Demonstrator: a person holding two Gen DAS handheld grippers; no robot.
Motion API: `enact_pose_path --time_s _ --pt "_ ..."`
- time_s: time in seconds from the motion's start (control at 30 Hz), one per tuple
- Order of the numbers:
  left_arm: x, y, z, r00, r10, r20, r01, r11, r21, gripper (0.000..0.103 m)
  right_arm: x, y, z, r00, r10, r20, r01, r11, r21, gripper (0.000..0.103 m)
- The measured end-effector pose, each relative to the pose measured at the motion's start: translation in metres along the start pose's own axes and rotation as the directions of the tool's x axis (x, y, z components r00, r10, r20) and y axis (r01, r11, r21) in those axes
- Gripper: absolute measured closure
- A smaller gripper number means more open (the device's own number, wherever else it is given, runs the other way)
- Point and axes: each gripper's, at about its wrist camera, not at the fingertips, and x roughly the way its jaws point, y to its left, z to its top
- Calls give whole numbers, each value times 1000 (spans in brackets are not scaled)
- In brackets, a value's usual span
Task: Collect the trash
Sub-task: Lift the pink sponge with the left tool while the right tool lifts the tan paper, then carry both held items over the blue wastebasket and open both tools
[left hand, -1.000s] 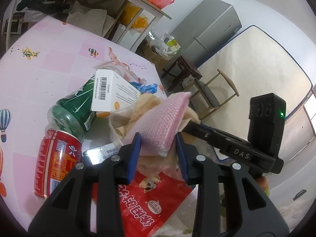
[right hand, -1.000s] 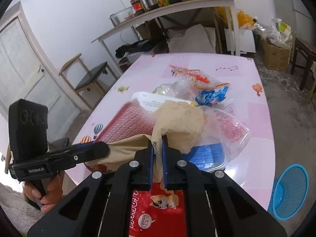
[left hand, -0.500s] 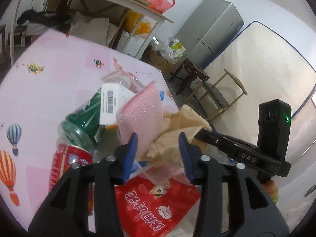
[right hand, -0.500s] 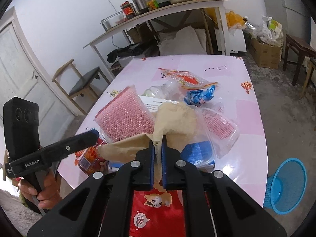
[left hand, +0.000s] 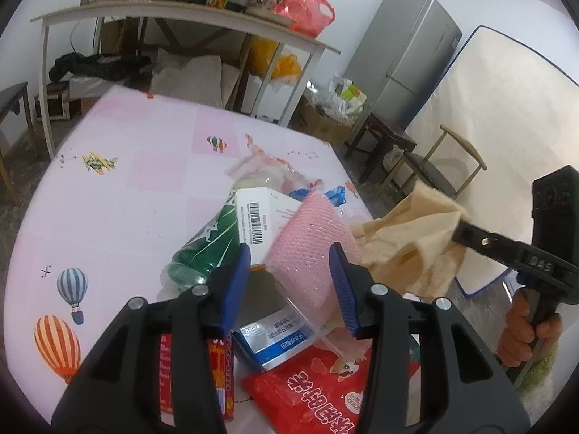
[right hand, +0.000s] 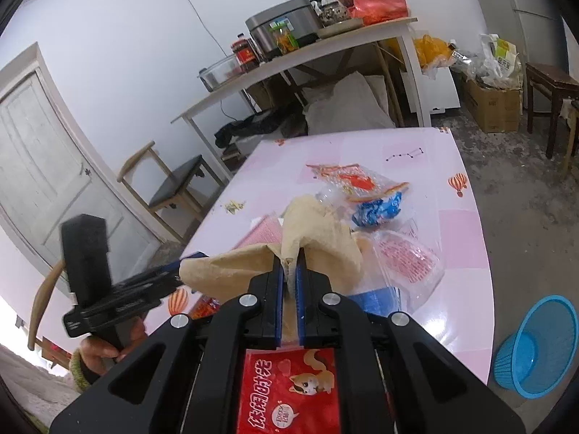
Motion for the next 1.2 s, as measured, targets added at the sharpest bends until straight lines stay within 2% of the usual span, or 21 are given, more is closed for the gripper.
enact_pose_path --time_s 0.13,0.33,0.4,0.57,0.73,0.87,0.93,1.1,1.2 --pt "13 6 2 999 -4 -47 4 1000 -17 60 3 -2 -1 1000 -8 -7 8 1000 4 97" --pt "27 5 -3 993 -51 -105 47 998 -41 61 15 -8 -10 998 -34 -54 35 999 16 97" --pt "28 4 -4 992 -65 -106 60 997 -44 62 21 -10 -12 997 -38 -73 40 999 18 97" --pt "25 -8 -8 993 -93 -75 95 995 17 63 38 -16 -20 992 -38 -123 43 998 39 97" --pt "33 -5 -4 994 -57 -98 56 998 -6 63 47 -22 -25 989 -31 -145 40 997 58 97" --pt "33 -7 -4 991 -95 -90 95 995 3 74 53 -24 -29 987 -32 -158 42 997 63 97" --pt "32 -8 -4 992 -98 -81 99 995 4 82 53 -24 -28 988 -31 -154 42 997 64 97" --pt "29 -8 -2 992 -107 -62 107 994 -7 86 36 -20 -23 995 -29 -95 35 997 62 97" --pt "11 -15 3 991 -132 -6 132 991 0 87 22 -20 -17 998 -26 -51 30 997 66 97"
